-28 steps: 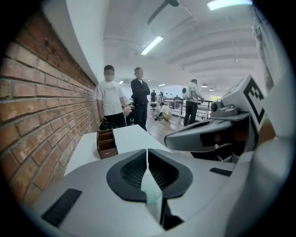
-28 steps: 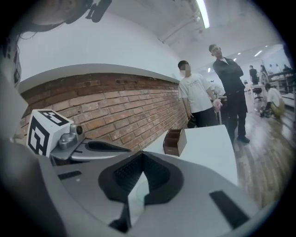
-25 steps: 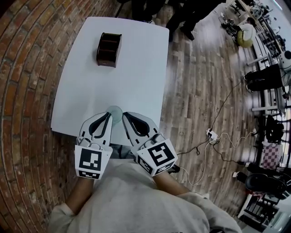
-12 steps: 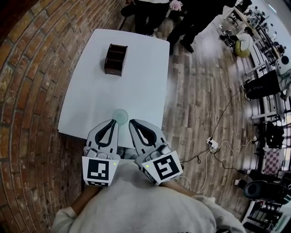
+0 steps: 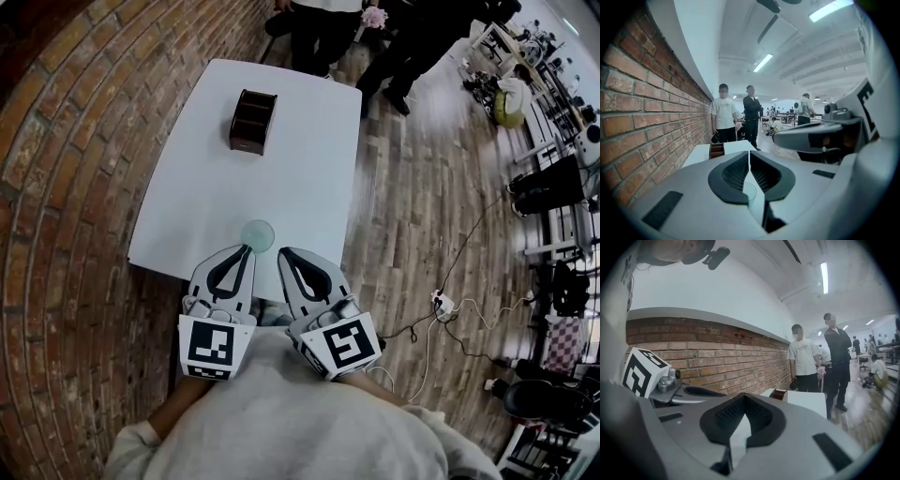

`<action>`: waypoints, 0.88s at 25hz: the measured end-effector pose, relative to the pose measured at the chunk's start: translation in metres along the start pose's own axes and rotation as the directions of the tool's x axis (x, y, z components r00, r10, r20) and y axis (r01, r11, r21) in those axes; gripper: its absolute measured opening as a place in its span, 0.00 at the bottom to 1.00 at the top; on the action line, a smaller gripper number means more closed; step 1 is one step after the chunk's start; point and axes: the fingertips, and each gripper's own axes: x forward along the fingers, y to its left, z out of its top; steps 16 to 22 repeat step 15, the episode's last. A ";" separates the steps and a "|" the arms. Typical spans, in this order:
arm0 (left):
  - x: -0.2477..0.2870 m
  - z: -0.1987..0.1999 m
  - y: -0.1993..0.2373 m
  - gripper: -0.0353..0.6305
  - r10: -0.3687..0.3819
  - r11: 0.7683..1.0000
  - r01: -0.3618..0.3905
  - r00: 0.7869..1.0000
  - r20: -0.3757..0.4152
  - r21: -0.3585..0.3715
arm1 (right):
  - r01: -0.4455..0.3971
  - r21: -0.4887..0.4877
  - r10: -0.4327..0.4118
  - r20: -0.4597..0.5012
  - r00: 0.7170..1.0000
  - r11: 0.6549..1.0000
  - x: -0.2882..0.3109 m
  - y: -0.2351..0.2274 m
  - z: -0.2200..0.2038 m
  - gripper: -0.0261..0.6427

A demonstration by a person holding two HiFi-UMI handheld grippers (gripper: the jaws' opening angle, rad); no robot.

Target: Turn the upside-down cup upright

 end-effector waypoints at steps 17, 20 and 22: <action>0.006 -0.014 0.000 0.08 -0.016 1.000 0.016 1.000 -0.011 -0.011 | -0.007 0.015 0.007 -0.005 1.000 1.000 0.006 0.000 -0.014 0.05; 0.006 -0.014 0.000 0.08 -0.016 1.000 0.016 1.000 -0.011 -0.011 | -0.007 0.015 0.007 -0.005 1.000 1.000 0.006 0.000 -0.014 0.05; 0.006 -0.014 0.000 0.08 -0.016 1.000 0.016 1.000 -0.011 -0.011 | -0.007 0.015 0.007 -0.005 1.000 1.000 0.006 0.000 -0.014 0.05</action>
